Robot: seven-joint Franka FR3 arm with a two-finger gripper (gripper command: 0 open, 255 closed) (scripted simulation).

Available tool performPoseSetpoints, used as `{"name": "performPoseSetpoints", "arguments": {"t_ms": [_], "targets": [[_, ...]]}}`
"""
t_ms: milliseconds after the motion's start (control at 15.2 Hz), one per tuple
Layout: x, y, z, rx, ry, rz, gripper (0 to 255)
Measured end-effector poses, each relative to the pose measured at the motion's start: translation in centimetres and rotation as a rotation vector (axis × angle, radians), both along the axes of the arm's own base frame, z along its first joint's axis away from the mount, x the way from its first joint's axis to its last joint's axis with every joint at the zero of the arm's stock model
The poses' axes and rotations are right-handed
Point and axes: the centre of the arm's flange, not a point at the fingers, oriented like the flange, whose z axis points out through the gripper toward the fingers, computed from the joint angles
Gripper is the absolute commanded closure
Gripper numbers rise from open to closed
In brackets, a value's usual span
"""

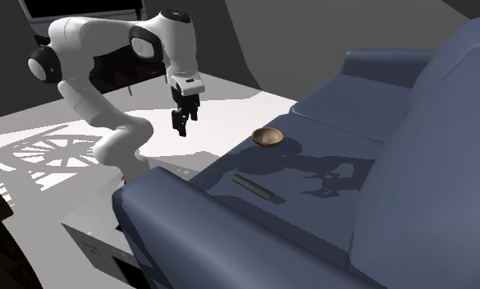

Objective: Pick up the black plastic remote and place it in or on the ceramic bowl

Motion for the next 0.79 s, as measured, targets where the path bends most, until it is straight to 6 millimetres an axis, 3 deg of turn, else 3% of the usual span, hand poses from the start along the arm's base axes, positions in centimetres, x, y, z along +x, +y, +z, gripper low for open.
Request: {"name": "performPoseSetpoints", "arguments": {"t_ms": [264, 792], "targets": [[1.8, 1.2, -1.9, -0.003, 0.013, -0.034, 0], [8.4, 4.6, -9.7, -0.016, 0.06, -0.167, 0]]}}
